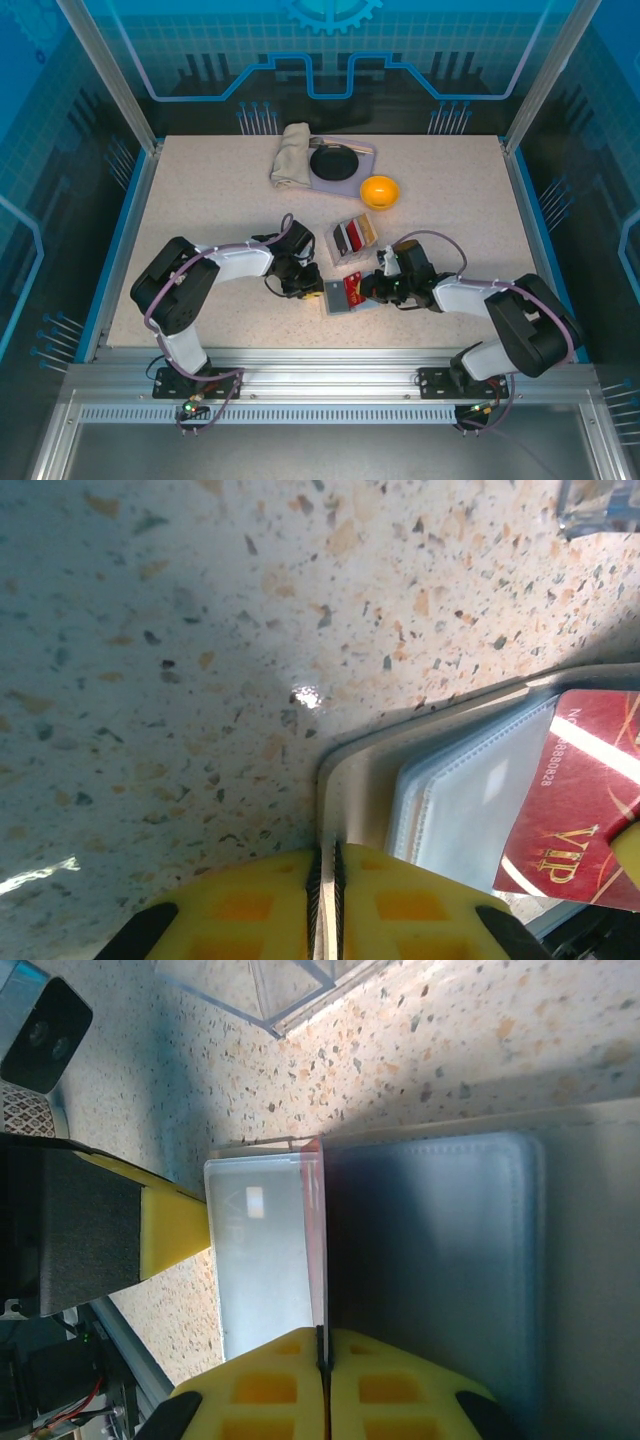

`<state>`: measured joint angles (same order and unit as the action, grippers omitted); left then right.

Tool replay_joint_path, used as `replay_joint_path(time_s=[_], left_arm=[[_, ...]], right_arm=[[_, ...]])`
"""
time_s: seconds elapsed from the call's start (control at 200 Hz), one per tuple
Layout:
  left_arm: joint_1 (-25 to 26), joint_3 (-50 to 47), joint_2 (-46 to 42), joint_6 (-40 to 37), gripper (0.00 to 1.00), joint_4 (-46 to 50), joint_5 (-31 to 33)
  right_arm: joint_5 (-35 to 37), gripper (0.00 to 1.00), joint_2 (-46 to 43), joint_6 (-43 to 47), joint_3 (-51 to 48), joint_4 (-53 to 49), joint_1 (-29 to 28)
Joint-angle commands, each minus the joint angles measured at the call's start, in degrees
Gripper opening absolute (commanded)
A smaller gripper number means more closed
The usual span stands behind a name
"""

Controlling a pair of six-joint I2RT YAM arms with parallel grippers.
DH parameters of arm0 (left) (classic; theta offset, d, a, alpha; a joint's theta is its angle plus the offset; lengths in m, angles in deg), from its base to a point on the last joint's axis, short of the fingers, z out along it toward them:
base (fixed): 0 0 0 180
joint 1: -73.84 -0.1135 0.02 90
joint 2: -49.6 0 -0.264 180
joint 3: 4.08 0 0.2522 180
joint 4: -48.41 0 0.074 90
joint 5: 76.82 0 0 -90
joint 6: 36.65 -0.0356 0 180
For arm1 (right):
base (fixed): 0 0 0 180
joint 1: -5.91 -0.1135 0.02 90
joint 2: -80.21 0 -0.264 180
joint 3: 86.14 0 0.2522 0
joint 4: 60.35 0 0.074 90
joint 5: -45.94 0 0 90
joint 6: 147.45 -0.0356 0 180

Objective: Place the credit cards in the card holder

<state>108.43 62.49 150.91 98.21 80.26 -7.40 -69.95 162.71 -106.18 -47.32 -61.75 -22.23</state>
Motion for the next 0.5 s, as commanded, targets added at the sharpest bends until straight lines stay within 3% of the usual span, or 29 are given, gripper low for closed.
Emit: replay_joint_path(time_s=[0.0, 0.495], left_arm=[[0.2, 0.5, 3.9, -1.1, 0.15, -3.0, 3.2], [0.2, 0.6, 4.0, -1.2, 0.14, -2.6, 3.4]], right_arm=[[-0.7, 0.07, 1.7, -1.1, -0.7, 0.1, -1.6], [2.2, 0.07, -1.0, -0.7, -2.5, -4.2, -1.0]])
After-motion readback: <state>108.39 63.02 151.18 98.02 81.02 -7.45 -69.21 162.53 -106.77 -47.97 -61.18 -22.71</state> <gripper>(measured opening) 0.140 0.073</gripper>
